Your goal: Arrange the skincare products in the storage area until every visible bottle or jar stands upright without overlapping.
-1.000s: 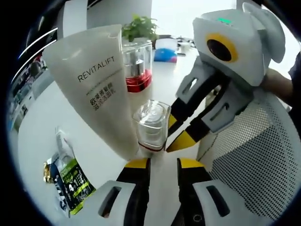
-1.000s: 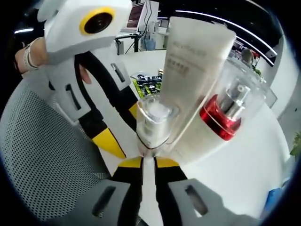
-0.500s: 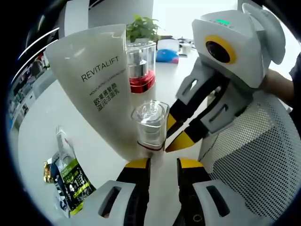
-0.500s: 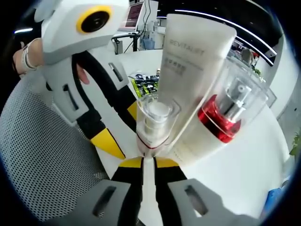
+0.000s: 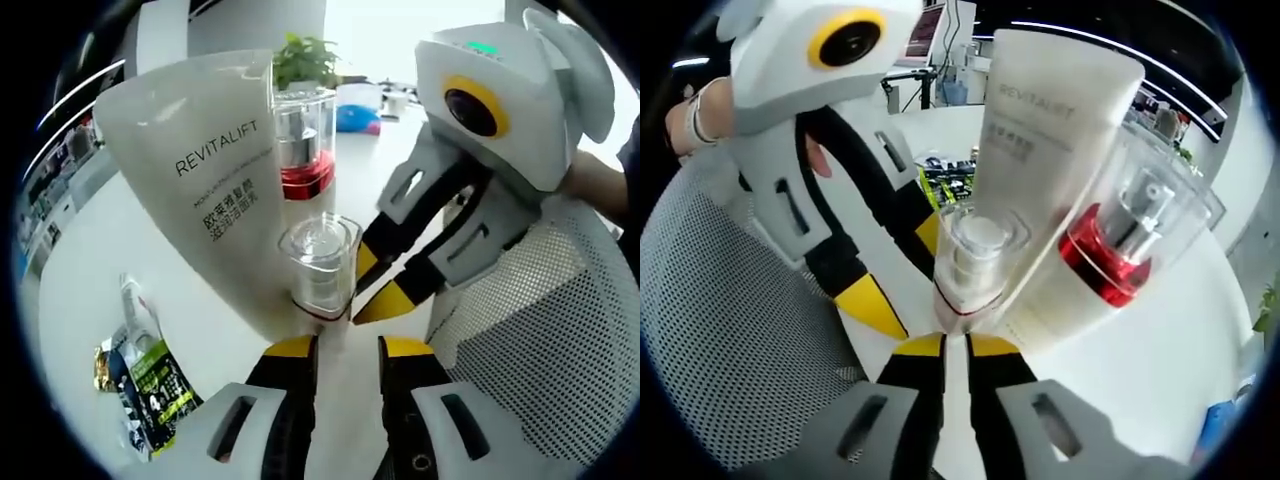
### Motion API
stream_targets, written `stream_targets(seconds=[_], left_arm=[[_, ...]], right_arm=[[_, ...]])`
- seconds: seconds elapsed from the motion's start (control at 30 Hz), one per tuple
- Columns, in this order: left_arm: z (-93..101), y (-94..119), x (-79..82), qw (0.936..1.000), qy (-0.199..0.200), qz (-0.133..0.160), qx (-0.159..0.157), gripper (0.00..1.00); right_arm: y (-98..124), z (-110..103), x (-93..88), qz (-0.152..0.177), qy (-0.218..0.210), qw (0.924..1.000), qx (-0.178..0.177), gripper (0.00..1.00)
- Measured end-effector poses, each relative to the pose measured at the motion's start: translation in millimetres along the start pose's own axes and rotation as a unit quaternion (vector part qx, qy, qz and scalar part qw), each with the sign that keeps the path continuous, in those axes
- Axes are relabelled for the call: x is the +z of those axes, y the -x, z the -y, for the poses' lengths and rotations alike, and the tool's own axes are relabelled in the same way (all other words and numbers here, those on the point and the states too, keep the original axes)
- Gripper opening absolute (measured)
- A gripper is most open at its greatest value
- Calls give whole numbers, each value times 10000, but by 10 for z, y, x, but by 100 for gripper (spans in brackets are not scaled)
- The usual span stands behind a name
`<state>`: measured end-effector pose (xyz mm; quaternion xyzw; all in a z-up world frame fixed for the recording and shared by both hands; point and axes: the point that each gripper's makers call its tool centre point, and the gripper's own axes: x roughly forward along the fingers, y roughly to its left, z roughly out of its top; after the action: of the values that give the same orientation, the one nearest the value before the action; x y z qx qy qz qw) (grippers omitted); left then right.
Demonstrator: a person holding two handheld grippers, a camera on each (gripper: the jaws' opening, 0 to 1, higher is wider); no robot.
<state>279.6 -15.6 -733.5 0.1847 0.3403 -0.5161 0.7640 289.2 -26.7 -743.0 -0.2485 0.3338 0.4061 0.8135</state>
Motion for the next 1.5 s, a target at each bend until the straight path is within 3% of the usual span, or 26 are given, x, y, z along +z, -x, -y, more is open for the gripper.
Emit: stream_targets(seconds=[0.63,1.13,1.5], left_arm=[[-24,56,-26,10000,64,34,51,21],[-223,430,-200,9976,415,219,511,25],[-342,702,-257,9932,658,439,860,32]], right_arm=[[16,-8,-30,-56,-3,10000,25,11],[280,21,4,273,-193,9990,-302,16],[493,29,58,478,-455,9966,-488,27]])
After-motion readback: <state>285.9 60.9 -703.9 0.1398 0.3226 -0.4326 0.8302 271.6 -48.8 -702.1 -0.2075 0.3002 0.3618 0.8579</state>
